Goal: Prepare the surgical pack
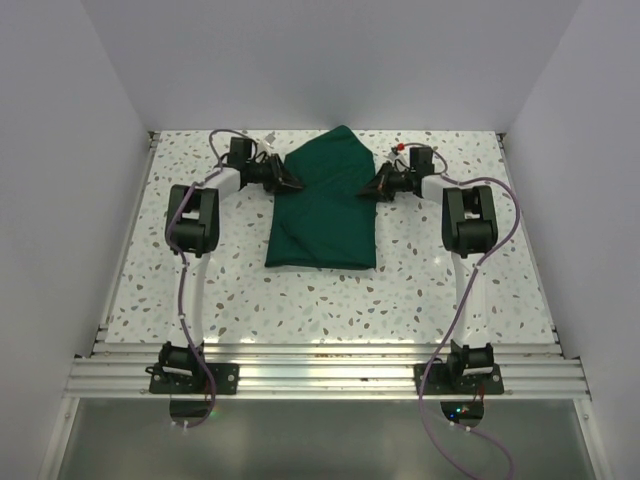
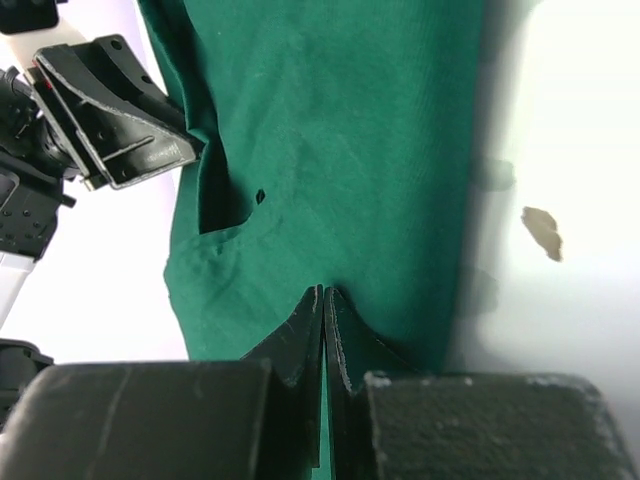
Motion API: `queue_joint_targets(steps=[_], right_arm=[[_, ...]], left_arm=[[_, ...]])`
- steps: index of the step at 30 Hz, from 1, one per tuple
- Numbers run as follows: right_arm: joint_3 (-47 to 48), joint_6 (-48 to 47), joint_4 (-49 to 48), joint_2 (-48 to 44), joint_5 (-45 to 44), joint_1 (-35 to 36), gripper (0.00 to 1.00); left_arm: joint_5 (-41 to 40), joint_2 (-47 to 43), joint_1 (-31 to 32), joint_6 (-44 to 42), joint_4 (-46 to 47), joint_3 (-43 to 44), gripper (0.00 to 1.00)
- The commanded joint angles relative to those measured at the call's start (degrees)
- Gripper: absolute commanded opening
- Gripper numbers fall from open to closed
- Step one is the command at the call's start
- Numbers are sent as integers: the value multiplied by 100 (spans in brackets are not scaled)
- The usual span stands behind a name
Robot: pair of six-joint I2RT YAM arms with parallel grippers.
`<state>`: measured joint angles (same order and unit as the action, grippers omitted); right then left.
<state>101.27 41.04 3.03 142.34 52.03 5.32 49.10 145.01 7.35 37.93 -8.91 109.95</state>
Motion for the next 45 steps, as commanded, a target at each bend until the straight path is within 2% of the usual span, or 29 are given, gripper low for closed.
queue_joint_targets(steps=[1, 6, 8, 9, 14, 17, 23, 28, 31, 37, 41, 43, 45], right_arm=[[278, 9, -65, -40, 61, 48, 2], [463, 755, -740, -295, 53, 48, 2], [481, 1254, -1347, -304, 27, 39, 2], [490, 1406, -1697, -269, 9, 39, 2], [762, 1934, -2008, 293, -262, 39, 2], [1042, 1795, -1544, 635, -657, 39, 2], [1797, 1724, -638, 1286, -1134, 30, 2], [2387, 1951, -601, 1559, -1169, 30, 2], [2537, 2206, -926, 1481, -1125, 30, 2], [2985, 2197, -707, 1366, -1239, -5, 3], [3091, 2242, -673, 1244, -1038, -14, 4], [3039, 1972, -515, 1008, -958, -31, 6], [2908, 1542, -51, 787, -940, -92, 14]], left_arm=[[56, -69, -85, -32, 265, -36, 25], [-49, -342, -164, 328, 1002, 211, 29], [-216, -351, -217, 627, 1505, 149, 31], [-278, -307, -234, 715, 1584, 176, 32], [-436, 360, -278, 1128, 1383, 598, 32], [-621, 571, -331, 1199, 1251, 589, 32], [-674, 1099, -445, 1243, 917, 1177, 32], [-437, 1100, -542, 1743, 1452, 1283, 33], [-436, 881, -551, 1946, 1769, 1283, 34], [-648, 713, -595, 2069, 1857, 1564, 36], [-586, 432, -595, 2087, 2059, 1320, 36], [-533, 283, -595, 1938, 2025, 1231, 36], [-437, 143, -604, 1606, 1797, 1134, 40]])
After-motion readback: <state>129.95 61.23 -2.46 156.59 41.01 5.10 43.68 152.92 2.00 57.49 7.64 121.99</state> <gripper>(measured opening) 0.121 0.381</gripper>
